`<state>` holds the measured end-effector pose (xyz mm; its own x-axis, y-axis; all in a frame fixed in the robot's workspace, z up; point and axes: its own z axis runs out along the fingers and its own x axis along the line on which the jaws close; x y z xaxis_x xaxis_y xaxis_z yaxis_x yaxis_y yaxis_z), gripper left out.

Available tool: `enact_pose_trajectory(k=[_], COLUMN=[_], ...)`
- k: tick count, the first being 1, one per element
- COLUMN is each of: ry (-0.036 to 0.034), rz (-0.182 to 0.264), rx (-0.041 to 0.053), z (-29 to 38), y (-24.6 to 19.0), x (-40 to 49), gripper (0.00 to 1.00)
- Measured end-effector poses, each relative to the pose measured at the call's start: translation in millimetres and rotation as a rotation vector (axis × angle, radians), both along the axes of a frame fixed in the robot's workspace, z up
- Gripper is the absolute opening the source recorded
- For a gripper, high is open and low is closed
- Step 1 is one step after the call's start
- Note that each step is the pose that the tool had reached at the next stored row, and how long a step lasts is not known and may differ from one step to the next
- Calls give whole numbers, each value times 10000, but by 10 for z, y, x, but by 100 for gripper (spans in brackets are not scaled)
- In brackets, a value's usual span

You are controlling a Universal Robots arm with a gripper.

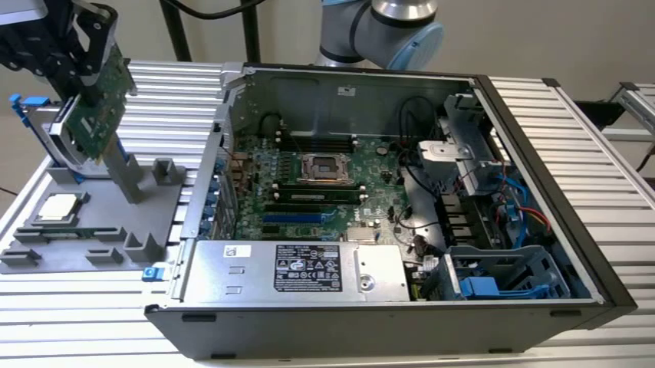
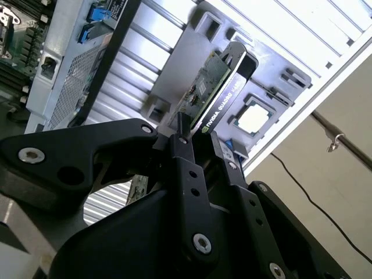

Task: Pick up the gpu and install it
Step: 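Pick up the gpu and move the gpu toward the slot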

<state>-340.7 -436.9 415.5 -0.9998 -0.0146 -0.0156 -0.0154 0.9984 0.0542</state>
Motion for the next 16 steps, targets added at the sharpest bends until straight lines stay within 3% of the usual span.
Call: enact_pose_trajectory(k=[16], ry=[0], rz=[0], rx=[0], z=[1], y=[0], x=[111], gripper=[0])
